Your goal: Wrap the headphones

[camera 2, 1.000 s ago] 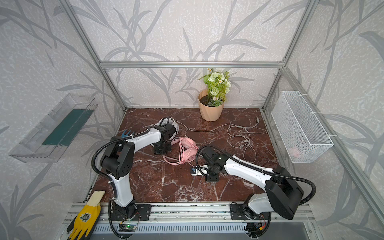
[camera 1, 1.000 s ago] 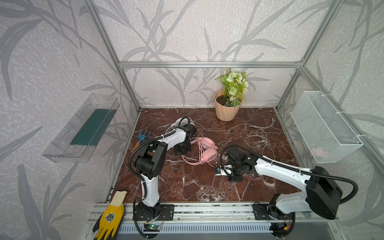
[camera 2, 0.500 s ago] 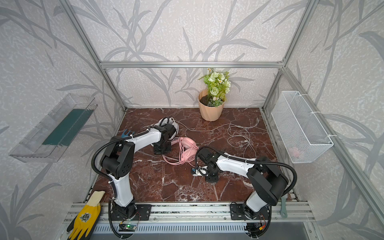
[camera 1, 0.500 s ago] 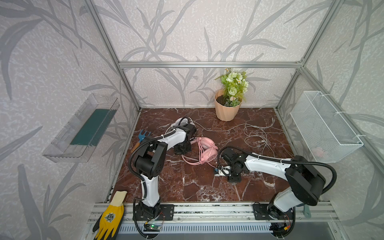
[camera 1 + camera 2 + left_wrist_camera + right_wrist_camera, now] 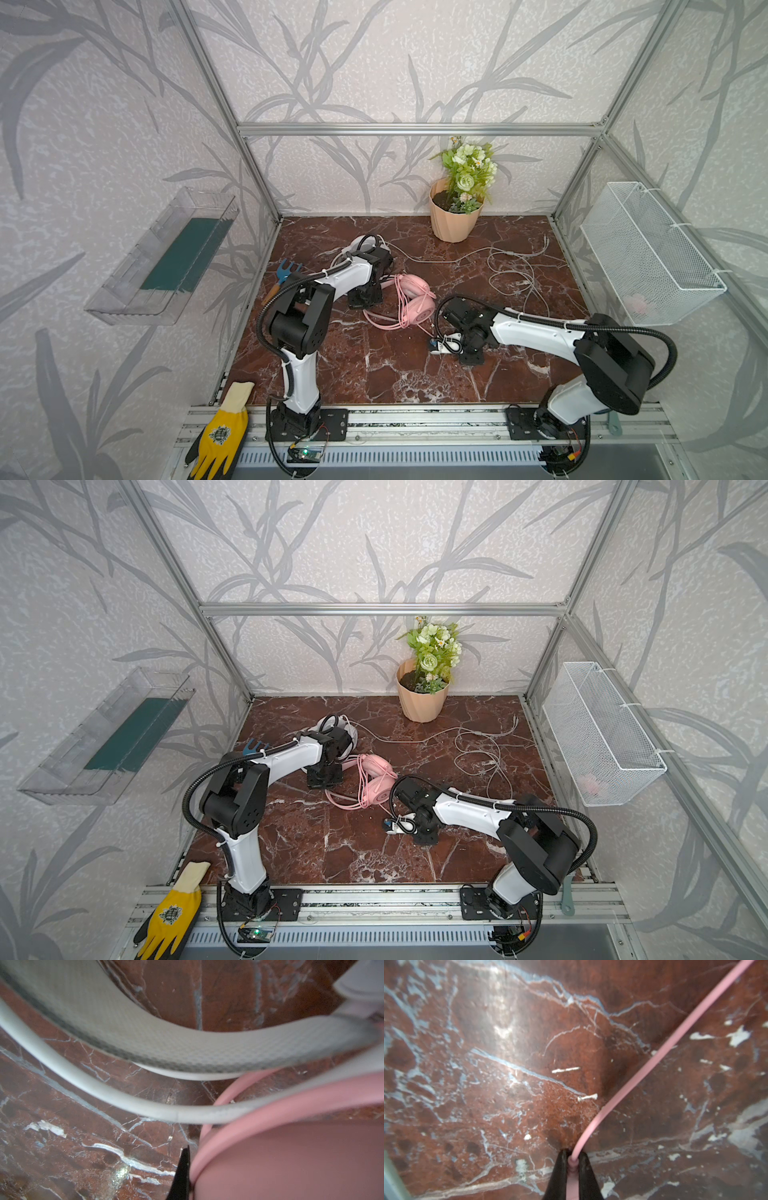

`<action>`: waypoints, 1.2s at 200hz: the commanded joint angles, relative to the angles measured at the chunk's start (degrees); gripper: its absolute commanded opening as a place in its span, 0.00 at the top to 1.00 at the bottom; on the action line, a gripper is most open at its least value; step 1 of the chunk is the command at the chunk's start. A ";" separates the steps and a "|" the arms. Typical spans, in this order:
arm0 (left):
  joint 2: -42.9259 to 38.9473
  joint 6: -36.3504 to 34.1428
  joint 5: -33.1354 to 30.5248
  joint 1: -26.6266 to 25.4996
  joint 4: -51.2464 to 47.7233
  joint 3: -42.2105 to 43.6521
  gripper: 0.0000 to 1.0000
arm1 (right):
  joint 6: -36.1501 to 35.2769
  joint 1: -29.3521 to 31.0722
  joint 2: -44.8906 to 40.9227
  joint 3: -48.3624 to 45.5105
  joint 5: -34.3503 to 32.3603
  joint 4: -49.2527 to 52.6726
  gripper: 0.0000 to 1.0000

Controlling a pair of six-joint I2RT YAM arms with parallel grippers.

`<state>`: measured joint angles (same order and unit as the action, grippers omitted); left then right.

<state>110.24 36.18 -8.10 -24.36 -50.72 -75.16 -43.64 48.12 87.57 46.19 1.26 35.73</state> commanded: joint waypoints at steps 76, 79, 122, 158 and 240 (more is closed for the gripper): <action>-3.90 -2.19 -2.02 -0.05 -0.89 -0.48 1.00 | -19.12 7.13 -10.56 4.51 -6.57 2.48 1.00; -4.03 -2.29 -2.08 -0.03 -0.88 -0.51 1.00 | -19.85 7.28 -10.70 4.86 -6.61 2.58 1.00; -4.37 -3.39 -1.93 -0.51 -0.90 -0.96 1.00 | -28.64 7.80 -11.99 9.11 -7.32 2.76 1.00; -3.83 -4.08 -1.66 -0.73 -0.88 -2.00 1.00 | -35.61 8.83 -10.41 11.44 -6.81 1.25 1.00; -4.28 -8.09 -0.31 -1.35 -0.52 -2.65 1.00 | -46.06 9.71 -0.66 21.40 -2.04 -6.67 1.00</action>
<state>108.16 30.02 -8.25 -25.41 -50.78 -76.03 -76.60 57.45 84.09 64.10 -4.14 29.58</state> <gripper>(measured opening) 0.048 0.108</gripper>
